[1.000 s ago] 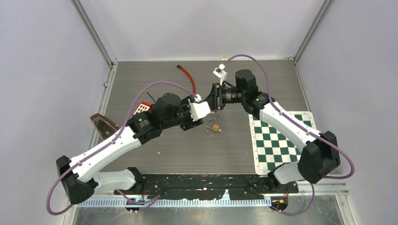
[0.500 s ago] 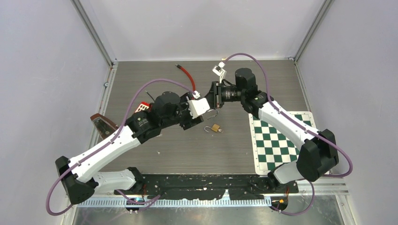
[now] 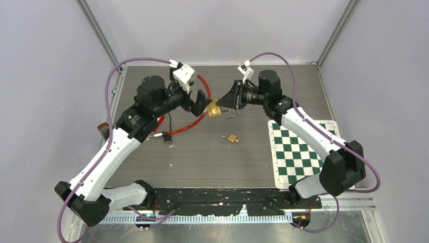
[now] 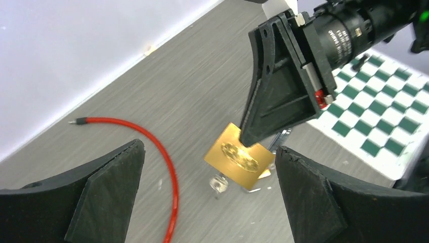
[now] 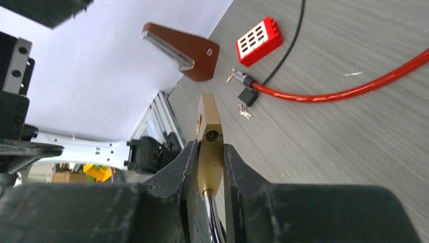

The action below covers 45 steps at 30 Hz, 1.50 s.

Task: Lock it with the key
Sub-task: Lock the lock.

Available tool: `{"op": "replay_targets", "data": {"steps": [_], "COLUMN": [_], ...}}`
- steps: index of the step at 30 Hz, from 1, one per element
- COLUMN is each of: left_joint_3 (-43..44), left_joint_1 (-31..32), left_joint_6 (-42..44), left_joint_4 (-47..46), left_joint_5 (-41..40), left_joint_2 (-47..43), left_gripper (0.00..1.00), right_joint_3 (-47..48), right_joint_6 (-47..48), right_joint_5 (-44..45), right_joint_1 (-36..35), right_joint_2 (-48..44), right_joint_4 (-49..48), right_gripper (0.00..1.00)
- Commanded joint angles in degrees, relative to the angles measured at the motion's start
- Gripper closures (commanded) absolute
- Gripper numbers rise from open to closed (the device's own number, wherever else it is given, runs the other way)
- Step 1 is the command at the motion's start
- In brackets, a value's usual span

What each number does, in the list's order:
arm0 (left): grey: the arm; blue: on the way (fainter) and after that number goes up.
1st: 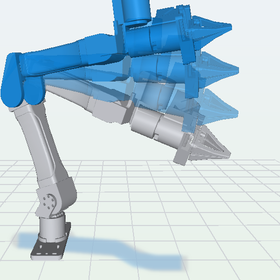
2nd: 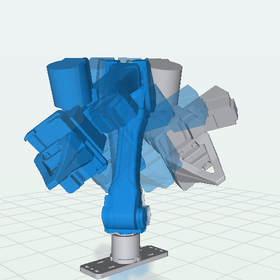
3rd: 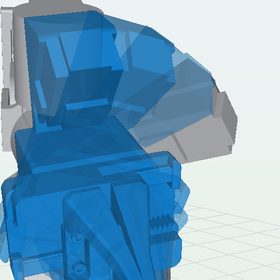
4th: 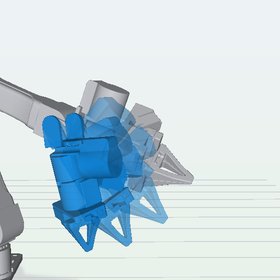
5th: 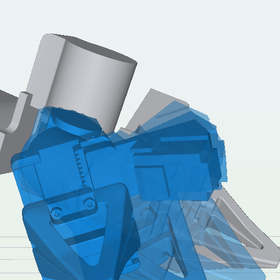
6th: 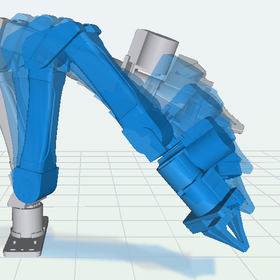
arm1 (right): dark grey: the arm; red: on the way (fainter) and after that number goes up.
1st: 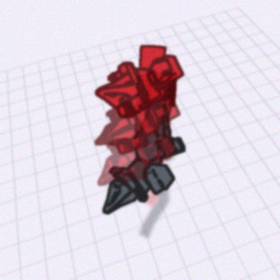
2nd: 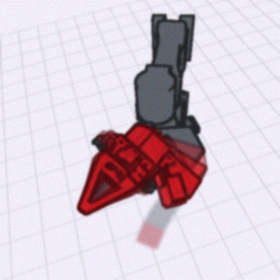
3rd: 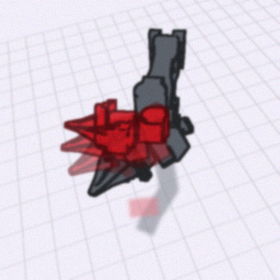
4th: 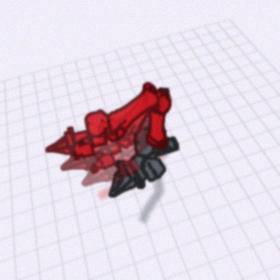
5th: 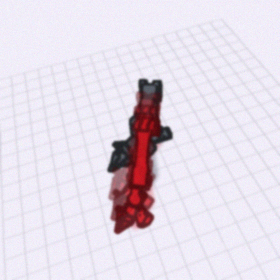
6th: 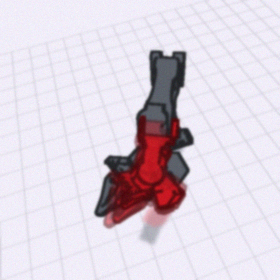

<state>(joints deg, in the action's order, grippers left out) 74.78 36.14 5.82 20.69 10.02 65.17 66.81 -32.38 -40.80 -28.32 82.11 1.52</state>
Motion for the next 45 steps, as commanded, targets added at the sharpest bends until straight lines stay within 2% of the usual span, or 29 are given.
{"op": "replay_targets", "data": {"steps": [1, 5, 9, 15, 19, 26, 28, 34, 39, 45], "left_joint_3": [0.10, -2.18, -2.77, -2.62, -4.69, -8.48, -8.83, -8.04, -6.87, -8.33], "left_joint_1": [-5.28, -10.06, -14.45, -14.61, -14.76, -14.78, -14.70, -14.70, -14.70, -14.27], "left_joint_6": [-15.25, -23.01, -28.44, -32.22, -34.06, -45.87, -48.74, -53.79, -54.75, -58.29], "left_joint_4": [-7.31, -13.08, -18.18, -21.03, -19.68, -36.40, -38.47, -38.77, -37.68, -41.52], "left_joint_5": [10.24, 12.24, 21.67, 28.41, 24.75, 33.82, 35.16, 36.84, 37.87, 36.28], "left_joint_2": [-2.24, -4.43, -4.90, -4.20, -3.07, -1.60, -0.27, 2.75, 3.96, 4.51], "left_gripper": [0.00, 0.00, 0.00, 0.00, 0.00, 0.00, 0.01, 0.09, 0.23, 0.36], "right_joint_3": [4.58, 5.30, 6.66, 9.98, 10.00, 9.12, 8.61, 8.31, 7.43, 7.08], "right_joint_6": [-4.53, -9.74, -12.72, -14.21, -14.89, -16.20, -17.42, -19.46, -20.59, -20.83], "right_joint_5": [0.62, -1.07, -2.36, -4.19, -4.92, -5.70, -5.90, -6.22, -6.30, -7.11], "right_joint_1": [1.77, 2.32, 2.51, 2.48, 2.50, 2.50, 2.50, 2.54, 2.48, 2.39], "right_joint_2": [-5.40, -5.88, -6.29, -6.18, -6.94, -6.99, -6.90, -6.46, -6.05, -5.22], "right_joint_4": [-11.79, -17.97, -22.42, -20.88, -22.70, -25.23, -26.64, -28.77, -30.39, -30.70], "right_gripper": [0.95, 0.95, 0.95, 0.95, 0.95, 0.95, 0.95, 0.95, 0.95, 0.95]}}
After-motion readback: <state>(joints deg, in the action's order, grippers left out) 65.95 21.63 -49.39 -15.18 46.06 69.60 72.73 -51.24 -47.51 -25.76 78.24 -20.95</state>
